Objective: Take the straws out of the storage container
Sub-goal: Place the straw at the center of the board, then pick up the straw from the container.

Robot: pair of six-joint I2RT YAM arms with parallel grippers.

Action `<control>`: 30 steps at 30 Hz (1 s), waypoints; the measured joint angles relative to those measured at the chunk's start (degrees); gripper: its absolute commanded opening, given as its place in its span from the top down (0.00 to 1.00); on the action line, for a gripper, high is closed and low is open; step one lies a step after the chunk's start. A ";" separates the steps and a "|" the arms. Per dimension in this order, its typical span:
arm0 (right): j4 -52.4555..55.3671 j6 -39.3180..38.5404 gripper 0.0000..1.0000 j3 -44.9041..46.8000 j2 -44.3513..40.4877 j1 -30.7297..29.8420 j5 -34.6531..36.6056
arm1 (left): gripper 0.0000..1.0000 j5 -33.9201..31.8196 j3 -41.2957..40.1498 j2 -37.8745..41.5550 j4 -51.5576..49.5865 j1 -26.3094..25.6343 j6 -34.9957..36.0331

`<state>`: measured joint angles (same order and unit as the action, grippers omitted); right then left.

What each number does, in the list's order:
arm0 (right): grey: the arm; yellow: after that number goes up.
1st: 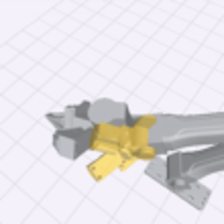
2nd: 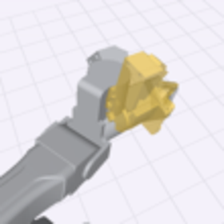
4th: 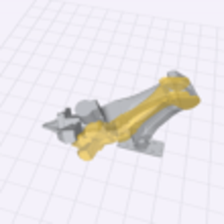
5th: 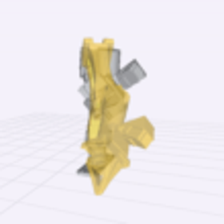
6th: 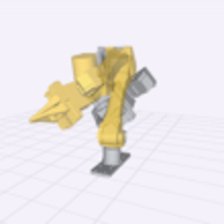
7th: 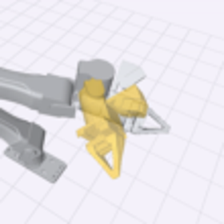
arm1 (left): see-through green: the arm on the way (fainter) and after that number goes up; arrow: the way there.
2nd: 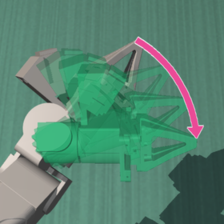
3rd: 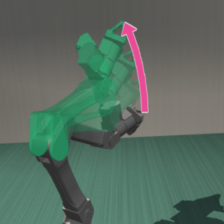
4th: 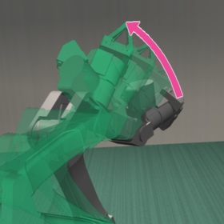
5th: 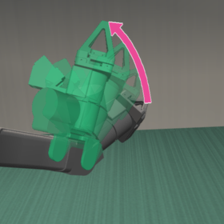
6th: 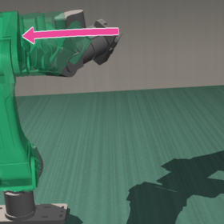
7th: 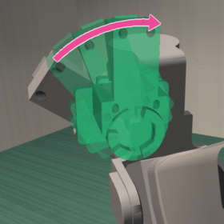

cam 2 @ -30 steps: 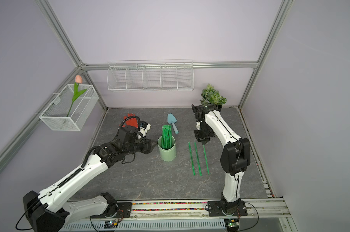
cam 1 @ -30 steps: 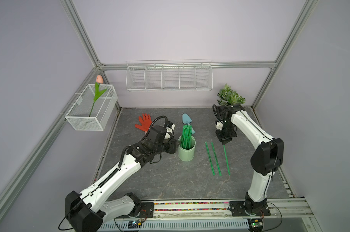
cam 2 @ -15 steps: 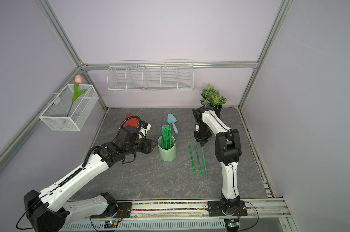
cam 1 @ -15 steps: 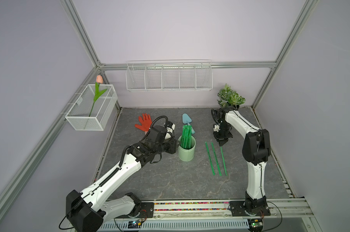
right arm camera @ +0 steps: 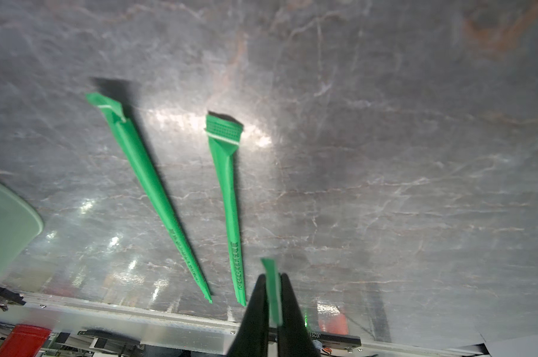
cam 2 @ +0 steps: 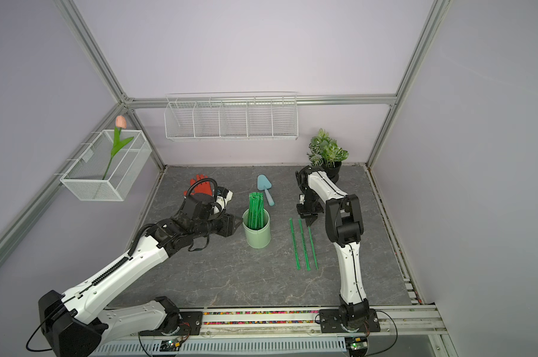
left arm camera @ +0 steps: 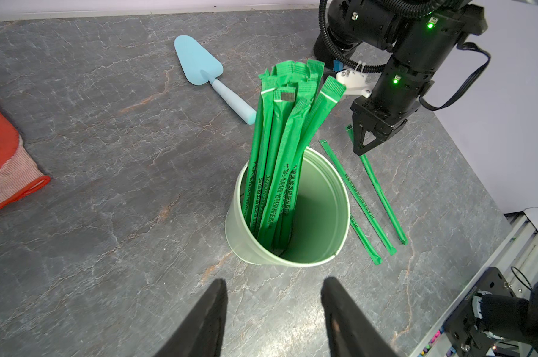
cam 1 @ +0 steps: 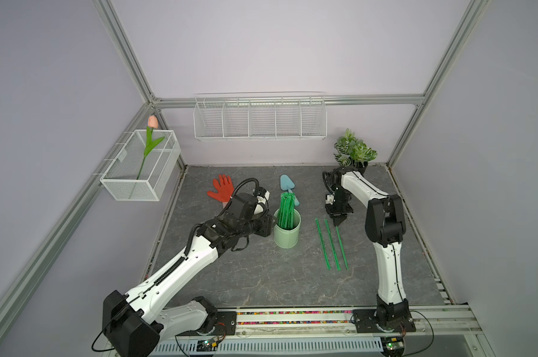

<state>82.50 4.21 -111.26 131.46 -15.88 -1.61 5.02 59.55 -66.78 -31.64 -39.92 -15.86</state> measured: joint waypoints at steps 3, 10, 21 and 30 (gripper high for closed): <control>-0.44 0.02 0.88 0.00 0.55 0.28 -0.24 | 0.47 0.00 0.00 0.00 0.00 0.00 0.00; -1.38 0.02 0.80 0.00 0.81 0.59 -0.85 | 0.47 0.00 0.00 0.00 0.00 0.00 0.00; -5.09 0.98 0.72 4.46 -3.30 0.48 -0.96 | 0.47 -0.02 0.00 0.00 0.00 0.00 0.00; -15.15 2.12 0.54 10.84 -30.01 -12.26 1.60 | 0.47 -0.09 0.00 0.17 0.02 0.00 0.00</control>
<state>67.35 6.33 -100.42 101.45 -28.14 -0.01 4.93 59.55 -66.61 -31.62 -39.92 -15.86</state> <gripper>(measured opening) 0.449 0.529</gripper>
